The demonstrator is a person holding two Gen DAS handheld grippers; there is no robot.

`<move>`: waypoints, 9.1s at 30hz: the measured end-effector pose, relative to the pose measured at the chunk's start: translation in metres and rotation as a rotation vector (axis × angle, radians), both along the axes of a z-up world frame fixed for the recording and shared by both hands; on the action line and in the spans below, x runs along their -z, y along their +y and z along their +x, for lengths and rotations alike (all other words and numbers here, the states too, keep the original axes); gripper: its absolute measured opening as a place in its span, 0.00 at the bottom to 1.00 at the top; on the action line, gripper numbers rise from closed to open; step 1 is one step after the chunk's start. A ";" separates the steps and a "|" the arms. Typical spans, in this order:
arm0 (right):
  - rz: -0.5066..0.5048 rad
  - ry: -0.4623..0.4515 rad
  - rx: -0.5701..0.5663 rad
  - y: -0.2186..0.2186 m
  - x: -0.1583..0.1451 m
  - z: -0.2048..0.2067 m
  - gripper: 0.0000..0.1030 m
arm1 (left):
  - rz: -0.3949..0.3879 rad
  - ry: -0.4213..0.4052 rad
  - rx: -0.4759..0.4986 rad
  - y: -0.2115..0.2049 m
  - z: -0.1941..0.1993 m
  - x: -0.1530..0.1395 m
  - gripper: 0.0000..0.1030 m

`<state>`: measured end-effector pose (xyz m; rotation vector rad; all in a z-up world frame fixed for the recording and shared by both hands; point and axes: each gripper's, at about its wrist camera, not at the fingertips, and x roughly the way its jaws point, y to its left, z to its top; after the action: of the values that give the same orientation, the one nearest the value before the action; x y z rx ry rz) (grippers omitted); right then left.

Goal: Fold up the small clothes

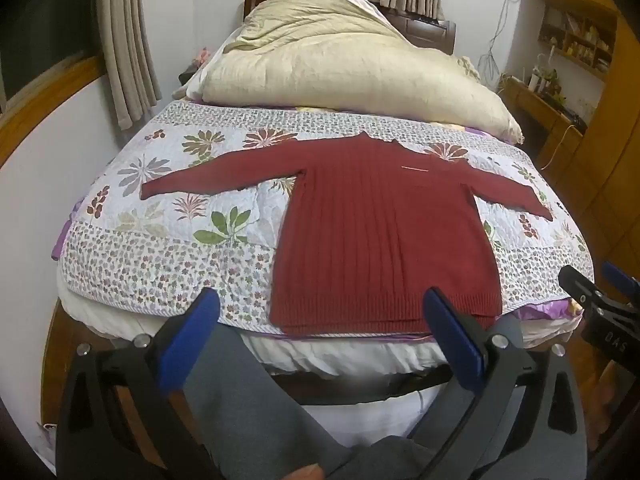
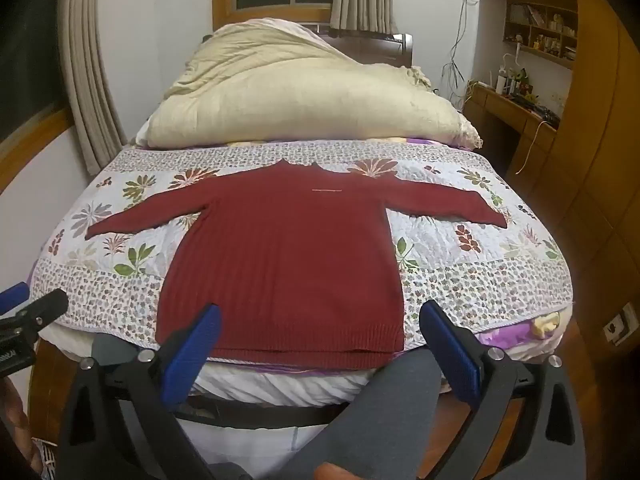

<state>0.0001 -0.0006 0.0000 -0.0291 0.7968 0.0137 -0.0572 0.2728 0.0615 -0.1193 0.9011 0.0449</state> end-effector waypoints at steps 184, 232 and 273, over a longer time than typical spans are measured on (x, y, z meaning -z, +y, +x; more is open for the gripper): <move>0.538 -0.076 0.123 -0.239 0.084 0.438 0.08 | -0.797 0.055 0.238 0.009 0.255 0.141 0.97; 0.788 0.186 0.074 -0.141 0.258 0.223 0.56 | -0.803 0.385 0.275 -0.186 0.546 0.241 0.08; 0.672 0.265 -0.056 -0.073 0.222 0.254 0.70 | -0.674 0.320 0.072 0.076 0.543 0.281 0.07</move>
<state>0.2544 -0.0737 -0.2225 0.5971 1.0228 0.3435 0.4862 0.3489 -0.2192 -0.7227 1.2118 -0.3184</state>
